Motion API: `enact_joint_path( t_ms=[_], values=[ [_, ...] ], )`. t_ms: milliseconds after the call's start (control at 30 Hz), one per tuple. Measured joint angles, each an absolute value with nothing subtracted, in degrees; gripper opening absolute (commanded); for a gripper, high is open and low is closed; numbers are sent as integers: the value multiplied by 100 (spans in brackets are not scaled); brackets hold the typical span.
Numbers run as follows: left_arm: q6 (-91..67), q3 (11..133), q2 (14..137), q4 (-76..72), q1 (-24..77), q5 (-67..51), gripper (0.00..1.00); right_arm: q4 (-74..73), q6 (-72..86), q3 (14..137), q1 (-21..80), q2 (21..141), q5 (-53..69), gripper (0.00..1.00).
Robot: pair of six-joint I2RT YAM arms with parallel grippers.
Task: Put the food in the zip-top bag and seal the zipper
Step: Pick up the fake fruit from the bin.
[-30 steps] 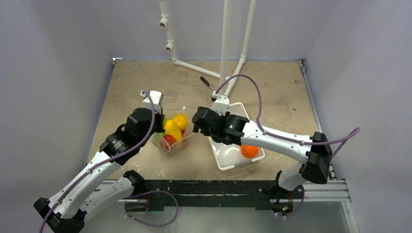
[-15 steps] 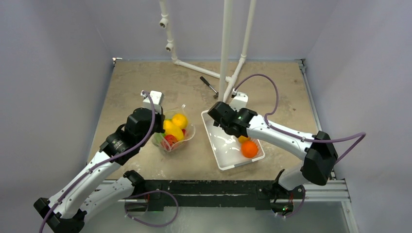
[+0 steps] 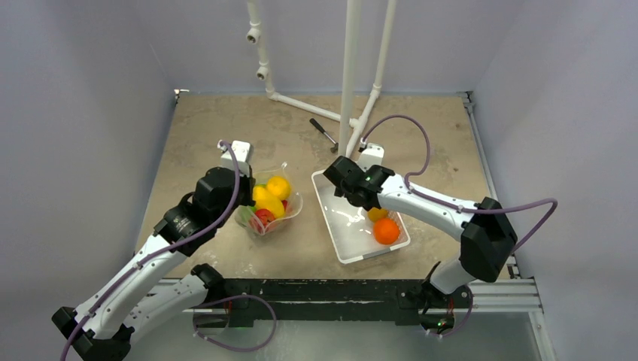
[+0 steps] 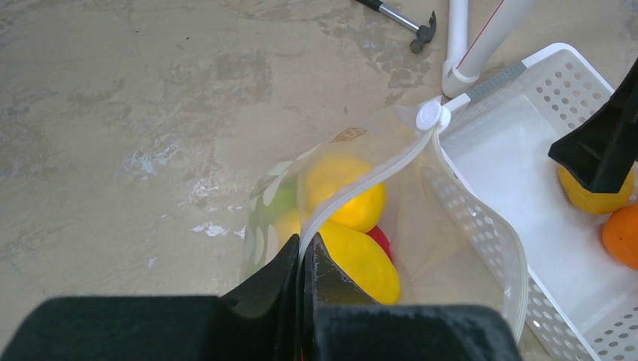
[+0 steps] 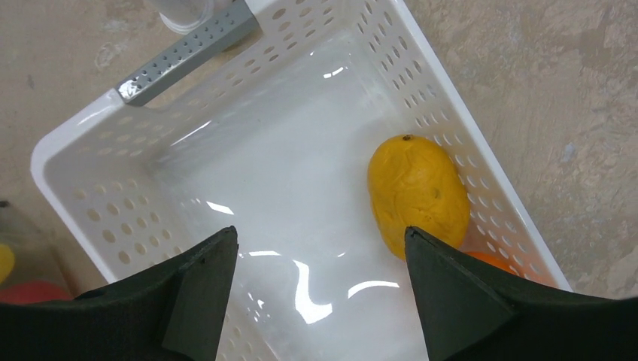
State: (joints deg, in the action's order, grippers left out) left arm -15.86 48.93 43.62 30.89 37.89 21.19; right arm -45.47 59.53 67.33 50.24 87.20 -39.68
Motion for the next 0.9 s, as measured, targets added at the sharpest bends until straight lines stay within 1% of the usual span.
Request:
enact_joint_path(
  t_ms=[600, 900],
  values=[
    [-1588, 4893, 4318, 3087, 3789, 1846, 0, -4563, 5931, 6510, 4499, 9011, -3951, 84],
    [-1588, 4890, 4307, 3081, 3789, 1629, 0, -4565, 5961, 6346, 4456, 9559, -3903, 83]
  ],
)
